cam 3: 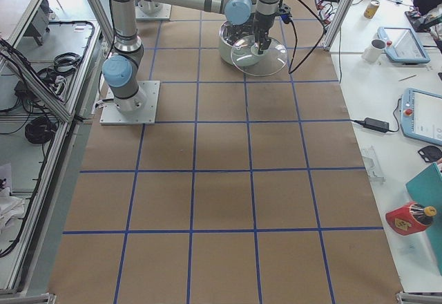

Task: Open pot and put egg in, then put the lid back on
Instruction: 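Lower the egg into the pot and open the left gripper, then raise the left gripper out of the pot and withdraw it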

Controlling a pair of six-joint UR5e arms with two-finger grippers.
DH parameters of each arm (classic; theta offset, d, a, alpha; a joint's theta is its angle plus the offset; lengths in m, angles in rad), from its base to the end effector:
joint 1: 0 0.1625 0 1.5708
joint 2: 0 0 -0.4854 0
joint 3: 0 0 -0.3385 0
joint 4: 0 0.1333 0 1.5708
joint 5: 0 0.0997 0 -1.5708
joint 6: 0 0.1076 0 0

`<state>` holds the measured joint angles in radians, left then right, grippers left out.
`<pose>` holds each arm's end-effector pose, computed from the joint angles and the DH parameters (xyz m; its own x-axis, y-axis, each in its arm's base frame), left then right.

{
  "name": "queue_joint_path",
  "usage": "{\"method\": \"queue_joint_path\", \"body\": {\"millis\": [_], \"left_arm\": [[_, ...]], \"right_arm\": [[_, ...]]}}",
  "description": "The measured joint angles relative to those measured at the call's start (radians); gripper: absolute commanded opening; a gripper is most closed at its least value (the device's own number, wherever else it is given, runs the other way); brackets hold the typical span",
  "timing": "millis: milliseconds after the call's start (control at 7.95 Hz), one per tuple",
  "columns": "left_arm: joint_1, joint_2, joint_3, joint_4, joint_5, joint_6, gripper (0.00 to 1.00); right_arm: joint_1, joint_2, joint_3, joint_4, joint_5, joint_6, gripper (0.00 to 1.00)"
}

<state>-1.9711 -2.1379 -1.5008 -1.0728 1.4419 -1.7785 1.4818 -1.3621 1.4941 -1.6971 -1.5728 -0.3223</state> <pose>-0.3920 -0.5487 0.3039 -0.1930 -0.9809 -0.0256 -0.9740 0.1883 0.1260 0.0850 -0.5449 0.4846 -0.9729 -0.2312 0.0001 -0.2312 0.9729 0.0060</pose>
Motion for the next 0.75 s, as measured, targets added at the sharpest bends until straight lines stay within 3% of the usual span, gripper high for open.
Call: {"method": "queue_joint_path", "body": {"millis": [377, 755], "left_arm": [[0.000, 0.023, 0.000, 0.000, 0.002, 0.014, 0.88], [0.011, 0.120, 0.012, -0.018, 0.018, 0.100, 0.99]], "right_arm": [[0.000, 0.000, 0.001, -0.001, 0.000, -0.008, 0.00], [0.000, 0.000, 0.001, 0.000, -0.004, -0.009, 0.00]]}}
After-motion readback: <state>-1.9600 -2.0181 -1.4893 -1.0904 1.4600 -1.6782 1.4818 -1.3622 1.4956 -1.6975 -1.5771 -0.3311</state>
